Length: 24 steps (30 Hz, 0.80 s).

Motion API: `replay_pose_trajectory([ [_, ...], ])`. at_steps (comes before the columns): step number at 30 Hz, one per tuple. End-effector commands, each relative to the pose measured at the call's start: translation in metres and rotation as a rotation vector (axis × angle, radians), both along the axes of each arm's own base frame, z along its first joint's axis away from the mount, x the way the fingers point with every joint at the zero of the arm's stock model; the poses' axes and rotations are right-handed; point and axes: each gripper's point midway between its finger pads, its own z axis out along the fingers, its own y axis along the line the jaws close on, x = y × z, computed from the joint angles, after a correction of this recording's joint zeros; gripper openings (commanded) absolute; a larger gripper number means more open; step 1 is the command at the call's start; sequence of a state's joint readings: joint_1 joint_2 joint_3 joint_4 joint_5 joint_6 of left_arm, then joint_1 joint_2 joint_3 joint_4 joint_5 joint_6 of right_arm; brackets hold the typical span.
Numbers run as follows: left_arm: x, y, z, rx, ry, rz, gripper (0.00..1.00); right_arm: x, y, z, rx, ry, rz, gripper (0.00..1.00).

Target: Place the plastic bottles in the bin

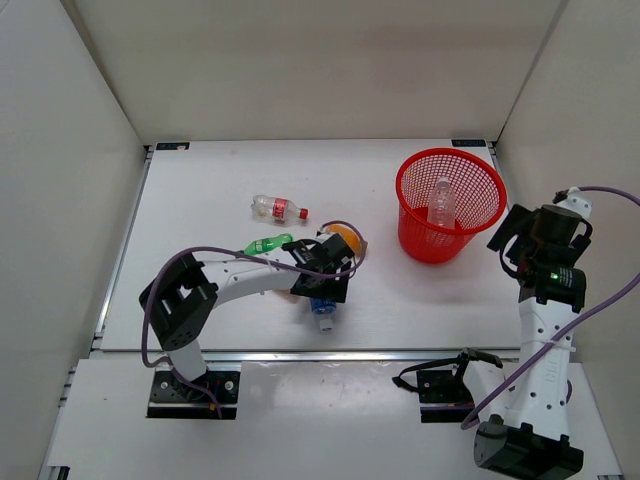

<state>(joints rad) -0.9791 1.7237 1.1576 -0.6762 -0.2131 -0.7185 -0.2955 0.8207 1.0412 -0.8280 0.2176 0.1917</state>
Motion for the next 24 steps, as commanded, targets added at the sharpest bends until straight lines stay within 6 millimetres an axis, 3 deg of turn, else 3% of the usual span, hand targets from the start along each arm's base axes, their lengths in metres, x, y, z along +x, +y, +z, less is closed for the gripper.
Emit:
replay_pose_trajectory([
  [1,0.005,-0.023,0.010,-0.078,-0.032,-0.035,0.90,0.005,0.003,0.007,0.005,-0.052,0.005,1.00],
  [4,0.003,-0.025,0.003,-0.064,-0.016,-0.054,0.84,0.003,-0.001,0.006,-0.013,-0.052,-0.016,0.99],
  [8,0.002,-0.021,-0.004,-0.057,0.015,-0.048,0.67,-0.008,-0.010,0.009,-0.035,-0.065,-0.069,1.00],
  [11,0.002,-0.029,0.004,-0.095,-0.005,-0.077,0.50,-0.014,-0.017,0.014,-0.062,-0.091,-0.091,0.99],
  [15,0.000,-0.034,0.013,-0.136,0.016,-0.094,0.37,-0.022,-0.020,0.023,-0.089,-0.114,-0.116,0.99],
  [20,0.003,-0.035,0.068,-0.182,-0.068,-0.133,0.31,-0.032,-0.022,0.030,-0.129,-0.101,-0.135,0.99],
  [24,0.017,-0.025,0.133,-0.300,-0.190,-0.103,0.29,-0.033,-0.018,0.033,-0.129,-0.128,-0.120,0.99],
])
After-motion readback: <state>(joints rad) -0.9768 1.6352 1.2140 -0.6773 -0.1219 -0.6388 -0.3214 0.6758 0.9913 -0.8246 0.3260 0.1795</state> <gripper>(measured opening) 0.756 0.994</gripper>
